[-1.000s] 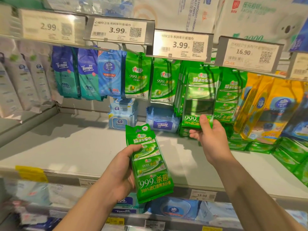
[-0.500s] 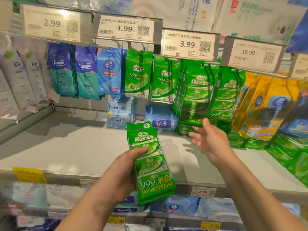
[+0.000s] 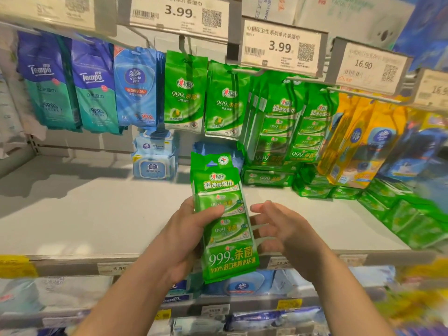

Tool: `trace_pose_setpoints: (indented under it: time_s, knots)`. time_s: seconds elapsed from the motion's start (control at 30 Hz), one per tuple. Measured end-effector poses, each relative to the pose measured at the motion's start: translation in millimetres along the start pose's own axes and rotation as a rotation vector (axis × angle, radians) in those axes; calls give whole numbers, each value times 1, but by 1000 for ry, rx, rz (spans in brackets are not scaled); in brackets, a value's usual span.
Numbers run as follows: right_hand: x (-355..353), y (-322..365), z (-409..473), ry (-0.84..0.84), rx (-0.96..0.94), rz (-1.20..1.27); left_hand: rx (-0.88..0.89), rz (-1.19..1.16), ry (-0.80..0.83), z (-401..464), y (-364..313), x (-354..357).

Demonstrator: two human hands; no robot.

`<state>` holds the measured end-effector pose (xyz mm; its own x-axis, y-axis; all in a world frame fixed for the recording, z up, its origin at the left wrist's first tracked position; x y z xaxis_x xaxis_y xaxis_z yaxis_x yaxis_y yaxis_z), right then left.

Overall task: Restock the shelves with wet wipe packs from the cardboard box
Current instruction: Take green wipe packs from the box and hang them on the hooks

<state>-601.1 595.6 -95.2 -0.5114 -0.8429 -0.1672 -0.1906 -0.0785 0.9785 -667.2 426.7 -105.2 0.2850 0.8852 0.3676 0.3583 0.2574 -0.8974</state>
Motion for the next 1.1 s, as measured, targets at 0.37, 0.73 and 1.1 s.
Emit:
trace_pose_setpoints:
  time_s: [0.37,0.73,1.1]
  knots:
    - [11,-42,-31,85,69,-4,-3,-98,109,15,11,10]
    - [-57,-40,-18,-19,-114,264,199,231,183,0,16,75]
    - [-158,-24,8,-91,-328,317,451,428,155,-17,36,160]
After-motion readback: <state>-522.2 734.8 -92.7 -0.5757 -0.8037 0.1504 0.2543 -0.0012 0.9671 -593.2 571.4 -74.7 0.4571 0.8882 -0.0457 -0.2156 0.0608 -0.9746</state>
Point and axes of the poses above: each hand's wrist, its own z-axis towards the middle knuckle, its own x-axis out of the palm, y = z × x, the point moved 7 cm from there along z, towards the middle knuckle, and after that the axes turned 13 degrees about -y, right-handed, at the moved point
